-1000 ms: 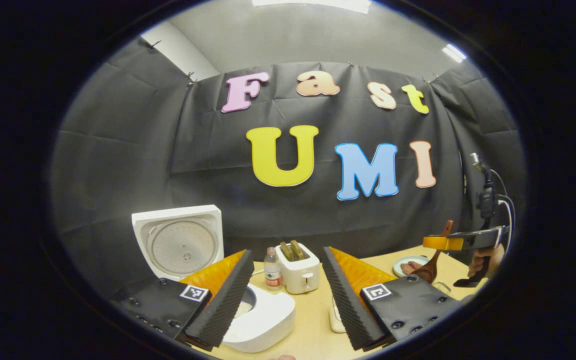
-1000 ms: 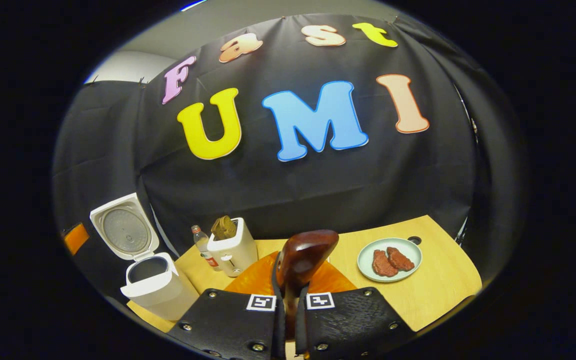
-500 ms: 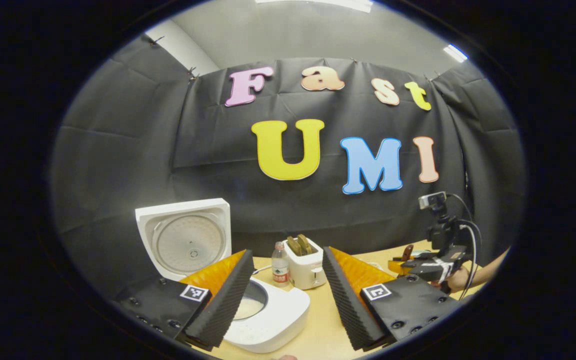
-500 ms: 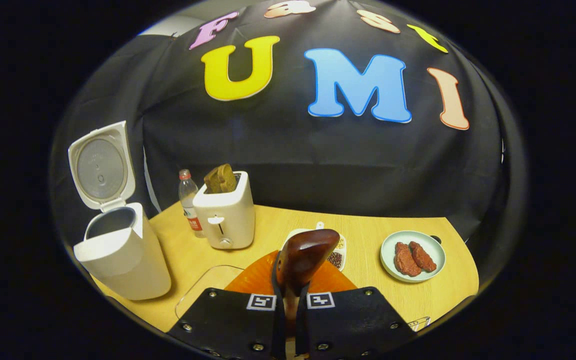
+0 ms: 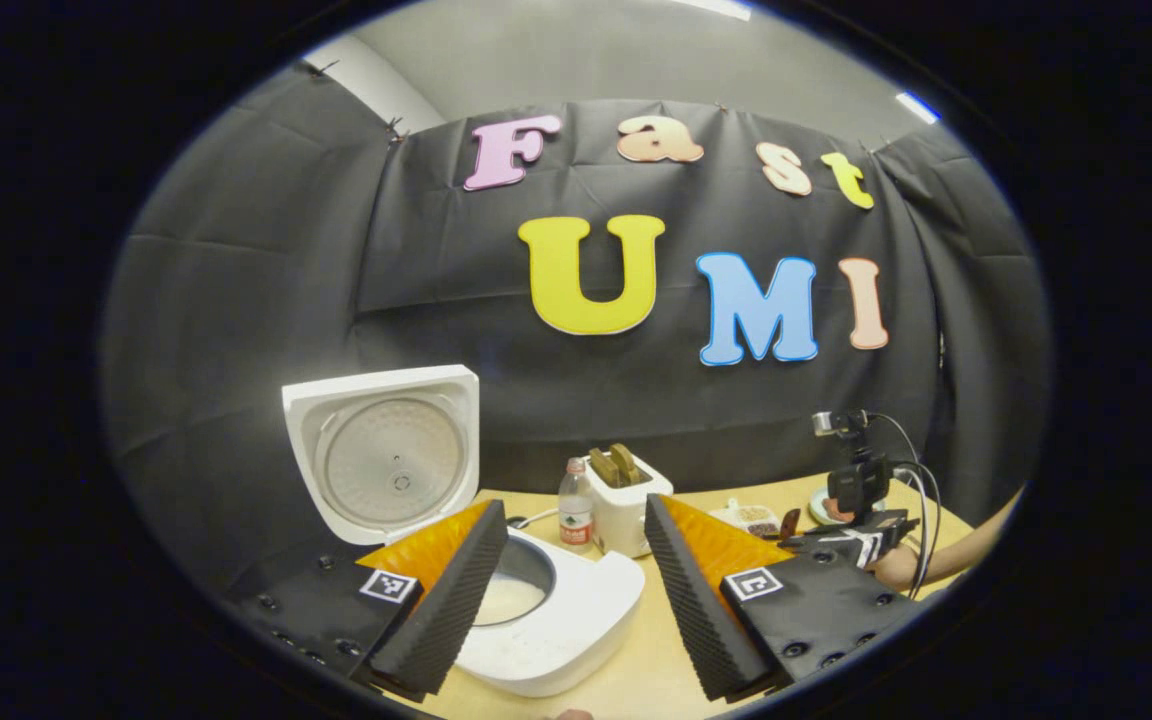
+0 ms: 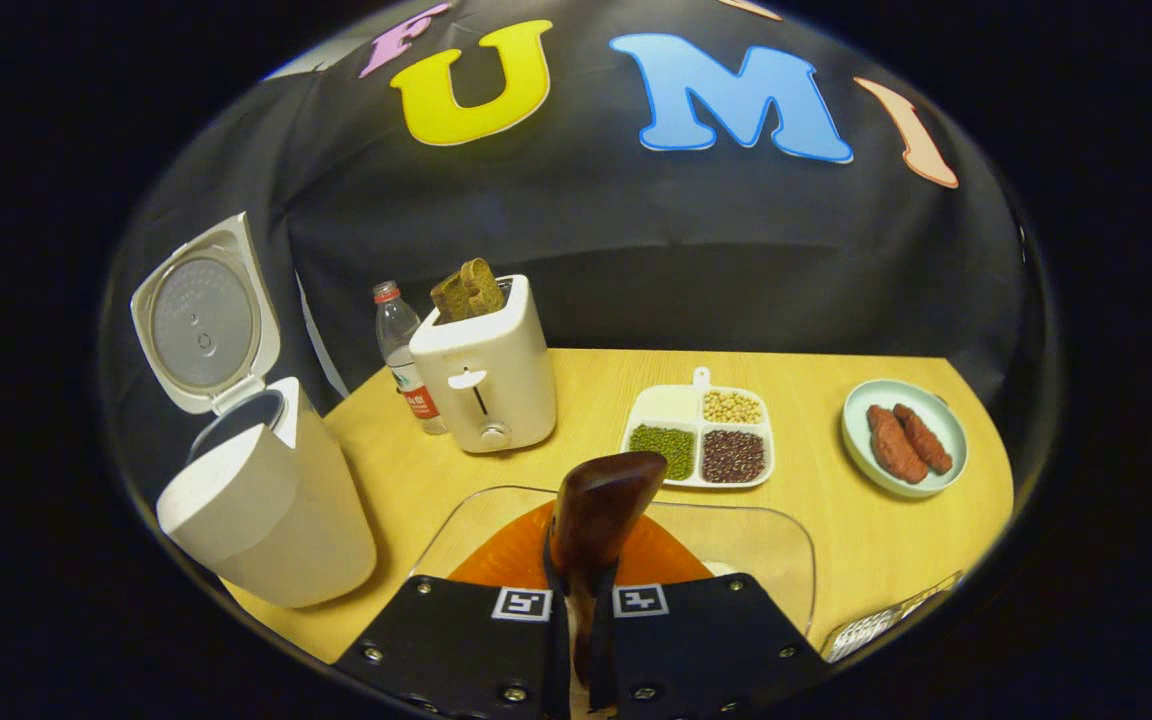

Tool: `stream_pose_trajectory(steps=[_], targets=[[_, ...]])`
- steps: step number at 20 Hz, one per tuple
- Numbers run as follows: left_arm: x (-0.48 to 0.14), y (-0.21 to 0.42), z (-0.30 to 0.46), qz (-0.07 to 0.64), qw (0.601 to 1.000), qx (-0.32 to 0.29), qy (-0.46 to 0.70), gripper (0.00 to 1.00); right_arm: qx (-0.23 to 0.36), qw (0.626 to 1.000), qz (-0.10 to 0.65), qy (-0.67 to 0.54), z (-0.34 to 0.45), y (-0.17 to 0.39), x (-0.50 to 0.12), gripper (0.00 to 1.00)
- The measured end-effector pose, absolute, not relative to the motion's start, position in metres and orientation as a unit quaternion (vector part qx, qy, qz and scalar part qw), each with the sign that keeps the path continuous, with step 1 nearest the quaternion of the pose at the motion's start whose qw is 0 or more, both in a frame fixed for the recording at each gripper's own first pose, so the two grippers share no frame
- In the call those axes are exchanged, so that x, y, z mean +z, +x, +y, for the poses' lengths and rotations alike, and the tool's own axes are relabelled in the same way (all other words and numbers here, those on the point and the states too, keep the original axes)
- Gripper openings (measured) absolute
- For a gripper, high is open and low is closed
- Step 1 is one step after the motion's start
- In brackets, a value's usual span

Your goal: Close the left gripper, press the button to open the rice cooker; take a wooden spoon from the chopstick holder with the right hand, scoop a spoonful of rice and pour it into the rice cooker, then put the wooden spoon back into the chopstick holder.

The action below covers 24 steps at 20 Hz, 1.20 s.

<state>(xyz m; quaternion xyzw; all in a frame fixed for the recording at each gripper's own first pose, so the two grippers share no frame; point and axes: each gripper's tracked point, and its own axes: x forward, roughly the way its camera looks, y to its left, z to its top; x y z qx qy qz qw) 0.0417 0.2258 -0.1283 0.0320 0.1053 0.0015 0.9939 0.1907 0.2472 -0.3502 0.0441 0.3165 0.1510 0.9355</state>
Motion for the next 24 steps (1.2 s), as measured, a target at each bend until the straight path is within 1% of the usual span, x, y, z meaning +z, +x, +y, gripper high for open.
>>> stream_pose_trajectory(steps=[1, 2, 5, 7, 8, 9, 10, 11, 12, 13, 14, 15, 17, 18, 19, 20, 21, 24], targets=[[-0.128, 0.039, 0.227, 0.106, 0.994, 0.004, 0.032, 1.00, 0.154, 0.932, 0.320, 0.074, 0.251, 0.191, -0.350, 0.08], [-0.128, 0.036, 0.229, 0.106, 0.994, 0.007, 0.032, 0.96, 0.155, 0.927, 0.326, 0.106, 0.254, 0.191, -0.351, 0.08], [-0.128, 0.029, 0.234, 0.110, 0.993, 0.016, 0.026, 0.96, 0.149, 0.908, 0.336, 0.201, 0.250, 0.192, -0.348, 0.08], [-0.128, 0.026, 0.234, 0.110, 0.993, 0.019, 0.026, 0.96, 0.137, 0.897, 0.330, 0.260, 0.241, 0.197, -0.341, 0.08], [-0.128, 0.025, 0.233, 0.111, 0.993, 0.018, 0.027, 1.00, 0.129, 0.891, 0.325, 0.289, 0.235, 0.197, -0.336, 0.08], [-0.125, 0.025, 0.231, 0.109, 0.993, 0.017, 0.028, 1.00, 0.122, 0.885, 0.321, 0.313, 0.228, 0.199, -0.329, 0.08], [-0.121, 0.025, 0.229, 0.105, 0.994, 0.015, 0.030, 0.96, 0.116, 0.881, 0.313, 0.337, 0.219, 0.200, -0.319, 0.08], [-0.118, 0.025, 0.225, 0.103, 0.994, 0.012, 0.030, 0.99, 0.113, 0.876, 0.300, 0.359, 0.209, 0.203, -0.307, 0.08], [-0.116, 0.024, 0.222, 0.099, 0.994, 0.009, 0.032, 1.00, 0.111, 0.872, 0.289, 0.378, 0.203, 0.202, -0.294, 0.08], [-0.114, 0.024, 0.219, 0.097, 0.995, 0.005, 0.032, 0.96, 0.110, 0.868, 0.280, 0.396, 0.196, 0.203, -0.281, 0.08], [-0.112, 0.023, 0.215, 0.092, 0.995, 0.002, 0.033, 0.96, 0.113, 0.863, 0.271, 0.411, 0.192, 0.200, -0.269, 0.07], [-0.109, 0.023, 0.214, 0.088, 0.996, 0.000, 0.036, 0.99, 0.116, 0.860, 0.263, 0.422, 0.188, 0.197, -0.256, 0.08], [-0.105, 0.019, 0.212, 0.083, 0.996, -0.003, 0.040, 0.99, 0.122, 0.853, 0.246, 0.444, 0.179, 0.191, -0.233, 0.08], [-0.104, 0.018, 0.211, 0.080, 0.996, -0.006, 0.039, 0.96, 0.126, 0.849, 0.240, 0.453, 0.177, 0.186, -0.221, 0.08], [-0.103, 0.015, 0.210, 0.076, 0.996, -0.009, 0.038, 0.99, 0.130, 0.846, 0.233, 0.462, 0.174, 0.183, -0.210, 0.08], [-0.101, 0.013, 0.210, 0.075, 0.996, -0.011, 0.037, 0.99, 0.133, 0.842, 0.227, 0.470, 0.173, 0.179, -0.201, 0.08], [-0.101, 0.010, 0.211, 0.075, 0.997, -0.011, 0.035, 0.96, 0.138, 0.838, 0.222, 0.480, 0.172, 0.176, -0.192, 0.08], [-0.099, 0.007, 0.219, 0.071, 0.997, -0.009, 0.034, 0.96, 0.153, 0.824, 0.210, 0.504, 0.177, 0.170, -0.166, 0.08]])
